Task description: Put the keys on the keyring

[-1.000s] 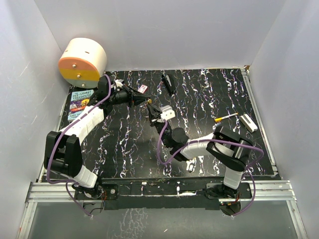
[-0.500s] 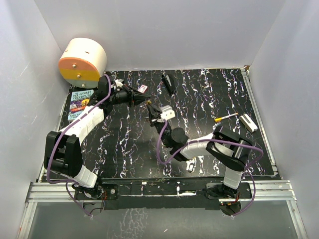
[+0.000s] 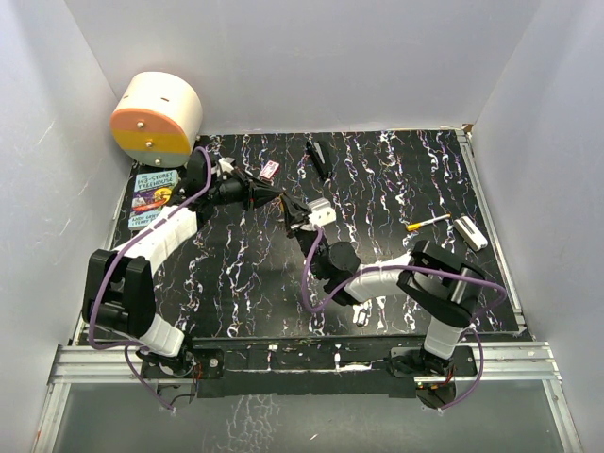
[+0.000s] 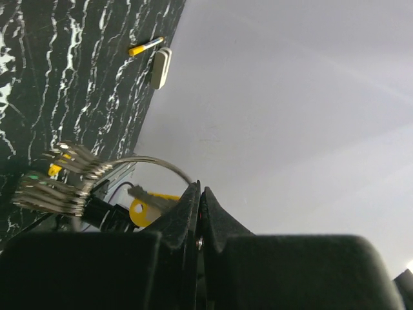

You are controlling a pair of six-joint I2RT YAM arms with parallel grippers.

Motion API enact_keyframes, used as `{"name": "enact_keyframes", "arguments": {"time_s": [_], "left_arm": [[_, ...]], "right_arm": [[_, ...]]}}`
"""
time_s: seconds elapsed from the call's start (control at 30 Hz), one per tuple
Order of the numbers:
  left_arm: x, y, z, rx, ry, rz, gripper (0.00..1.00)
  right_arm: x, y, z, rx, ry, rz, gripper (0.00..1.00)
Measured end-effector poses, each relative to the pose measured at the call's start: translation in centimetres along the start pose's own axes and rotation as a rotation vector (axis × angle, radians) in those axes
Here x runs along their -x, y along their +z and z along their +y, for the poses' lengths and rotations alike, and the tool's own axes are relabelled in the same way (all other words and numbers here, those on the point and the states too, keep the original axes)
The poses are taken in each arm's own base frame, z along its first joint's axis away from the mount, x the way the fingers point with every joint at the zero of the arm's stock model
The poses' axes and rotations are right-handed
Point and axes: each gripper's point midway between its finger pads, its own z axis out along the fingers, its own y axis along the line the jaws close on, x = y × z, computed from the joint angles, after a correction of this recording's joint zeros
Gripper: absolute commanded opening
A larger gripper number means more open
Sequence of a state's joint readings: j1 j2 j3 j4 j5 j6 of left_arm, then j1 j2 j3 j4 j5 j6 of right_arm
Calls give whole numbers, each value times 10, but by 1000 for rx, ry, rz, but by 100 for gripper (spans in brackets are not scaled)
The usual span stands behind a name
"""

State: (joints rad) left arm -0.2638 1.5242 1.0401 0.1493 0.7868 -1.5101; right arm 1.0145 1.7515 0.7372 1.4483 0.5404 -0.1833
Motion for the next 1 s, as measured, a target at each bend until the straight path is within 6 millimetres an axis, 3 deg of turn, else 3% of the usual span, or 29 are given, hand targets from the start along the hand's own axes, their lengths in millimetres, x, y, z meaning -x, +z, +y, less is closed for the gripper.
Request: {"name": "enact_keyframes", "arguments": {"time_s": [0.23, 0.57, 0.77, 1.0], "left_arm": [[0, 1, 19, 31, -3, -5, 0], [0, 0, 16, 23, 4, -7, 0], [0, -1, 3, 1, 24, -9, 0], [-1, -2, -9, -20, 37, -11, 0]], "right_arm": [[16, -2, -4, -5, 10, -25, 8], [28, -15, -17, -18, -10, -29, 8], [49, -22, -26, -31, 20, -62, 8], [35, -20, -23, -29, 18, -36, 8]]}}
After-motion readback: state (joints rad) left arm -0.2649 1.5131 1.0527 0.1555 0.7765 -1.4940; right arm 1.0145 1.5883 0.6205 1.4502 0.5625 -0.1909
